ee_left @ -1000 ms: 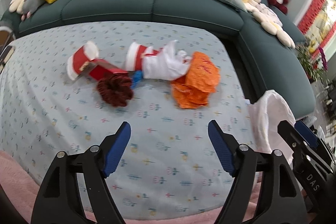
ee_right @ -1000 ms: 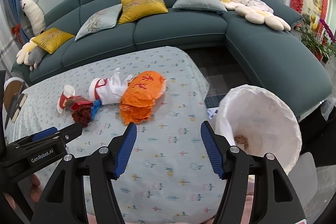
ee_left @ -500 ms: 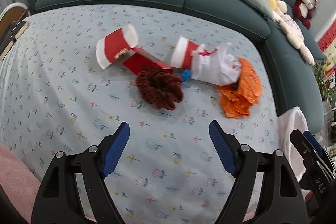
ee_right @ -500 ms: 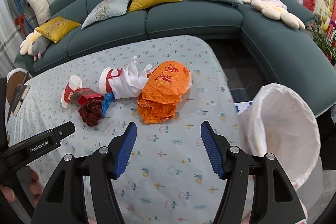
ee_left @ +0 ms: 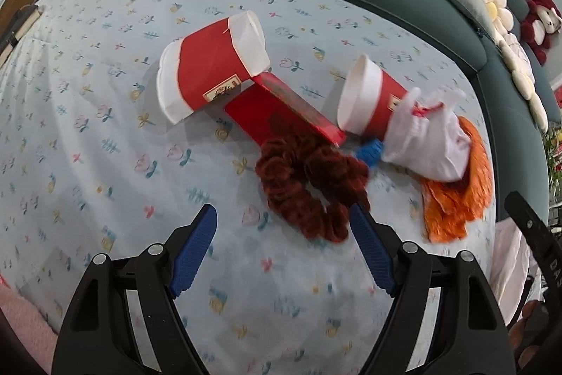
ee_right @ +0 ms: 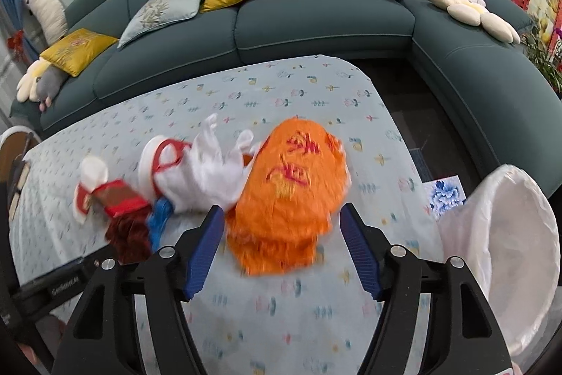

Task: Collect trash
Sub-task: 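Move both tools down toward the scrunchie and orange bag on the table, then grasp the brown scrunchie with the left tool while the right grasps the orange printed bag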

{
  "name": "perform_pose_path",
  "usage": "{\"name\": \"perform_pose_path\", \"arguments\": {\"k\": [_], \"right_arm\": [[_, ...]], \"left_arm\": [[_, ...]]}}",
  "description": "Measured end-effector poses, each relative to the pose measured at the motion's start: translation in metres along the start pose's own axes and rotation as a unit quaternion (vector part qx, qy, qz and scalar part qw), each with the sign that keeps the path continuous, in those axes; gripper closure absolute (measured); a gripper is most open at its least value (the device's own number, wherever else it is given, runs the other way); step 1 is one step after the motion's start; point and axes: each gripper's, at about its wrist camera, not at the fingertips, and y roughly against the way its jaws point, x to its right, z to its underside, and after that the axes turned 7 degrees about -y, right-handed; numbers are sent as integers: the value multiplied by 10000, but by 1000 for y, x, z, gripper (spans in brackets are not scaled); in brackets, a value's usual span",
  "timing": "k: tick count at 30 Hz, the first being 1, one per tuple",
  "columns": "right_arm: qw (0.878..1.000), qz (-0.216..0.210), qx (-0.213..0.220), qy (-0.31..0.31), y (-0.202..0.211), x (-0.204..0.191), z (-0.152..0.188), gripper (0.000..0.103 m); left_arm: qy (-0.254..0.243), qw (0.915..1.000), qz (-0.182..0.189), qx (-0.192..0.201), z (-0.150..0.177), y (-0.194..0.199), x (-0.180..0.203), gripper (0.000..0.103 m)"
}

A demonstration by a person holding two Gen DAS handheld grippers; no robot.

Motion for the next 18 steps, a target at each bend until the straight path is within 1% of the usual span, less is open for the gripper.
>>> {"name": "perform_pose_path", "arguments": {"k": [4, 9, 11, 13, 14, 15, 16, 17, 18], "right_arm": [[9998, 134, -124, -52, -26, 0, -13, 37], [9987, 205, -427, -159, -55, 5, -14, 38], [9979, 194, -577, -215, -65, 9, -7, 38], [9971, 169, -694, -249, -72, 11, 1, 45], [9970, 160, -726, -239, -73, 12, 4, 50], [9969, 160, -737, -218, -72, 11, 7, 55], [9968, 133, -768, -190, -72, 11, 11, 58], [9965, 95, -810, -170, -71, 12, 15, 63], [9964, 76, -825, -153, -70, 12, 16, 65]], "left_arm": [[25, 9999, -51, -130, -10, -17, -1, 30], [-42, 9997, 31, -255, -13, -33, 1, 46], [-86, 9996, 71, -270, -11, -35, 2, 51], [-254, 9994, 39, -224, -8, -35, 7, 60], [-361, 9991, 58, -224, -6, -35, 10, 68], [-462, 9986, 54, -236, -4, -35, 14, 74], [-512, 9984, 61, -239, -4, -35, 17, 77], [-559, 9981, 113, -249, -1, -34, 19, 79], [-565, 9980, 140, -257, 2, -33, 21, 81]]}}
